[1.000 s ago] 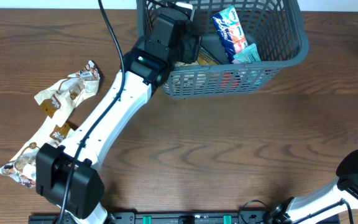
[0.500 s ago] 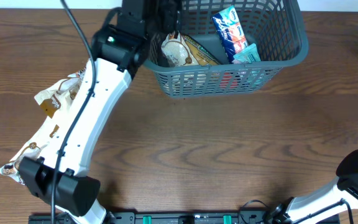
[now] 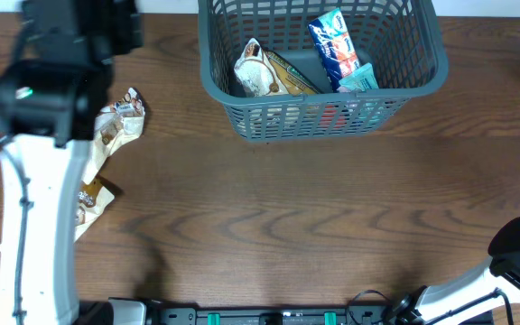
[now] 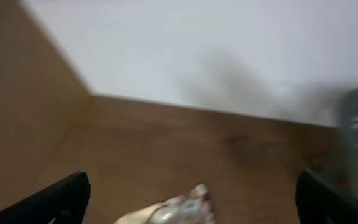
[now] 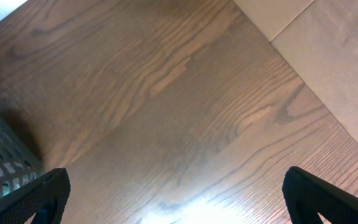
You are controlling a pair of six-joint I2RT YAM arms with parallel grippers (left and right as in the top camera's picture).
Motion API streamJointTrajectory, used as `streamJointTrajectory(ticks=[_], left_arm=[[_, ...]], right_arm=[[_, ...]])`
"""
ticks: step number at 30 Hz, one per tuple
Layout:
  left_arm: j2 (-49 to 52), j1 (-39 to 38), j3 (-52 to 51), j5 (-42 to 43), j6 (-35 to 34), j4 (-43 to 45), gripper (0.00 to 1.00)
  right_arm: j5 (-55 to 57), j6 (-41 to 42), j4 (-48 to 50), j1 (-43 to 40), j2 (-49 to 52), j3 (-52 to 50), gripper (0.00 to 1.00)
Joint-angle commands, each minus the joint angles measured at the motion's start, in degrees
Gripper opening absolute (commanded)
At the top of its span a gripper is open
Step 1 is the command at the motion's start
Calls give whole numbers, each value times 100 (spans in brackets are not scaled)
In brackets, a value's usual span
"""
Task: Pack container
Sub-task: 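Withdraw the left gripper back over the remaining packets, then grasp the upper cream dried-mushroom packet with the left gripper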
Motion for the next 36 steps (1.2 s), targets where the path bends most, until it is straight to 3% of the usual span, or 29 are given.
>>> streamJointTrajectory(ticks=[1,15,22,28,30,36], left_arm=[[-142,431,136,-42,44,-341,95],[758,1947,-120,1392,42,-1604,95],[1725,2273,-120,2004,35,-2350,99],[2284,2282,-120,2192,26,-2450,99],[2382,2282,-120,2192,289,-2424,99],[2553,2293,-120,2190,1965,-2129,99]], right_arm=[[-42,-26,-2,-24,22,-17,99],[-44,-26,-68,-24,22,-17,99],[-44,-26,-94,-24,22,-17,99],[-42,-26,-94,-24,22,-17,99],[-44,-26,-94,-24,24,-17,99],[-42,-28,-109,-24,22,-17,99]])
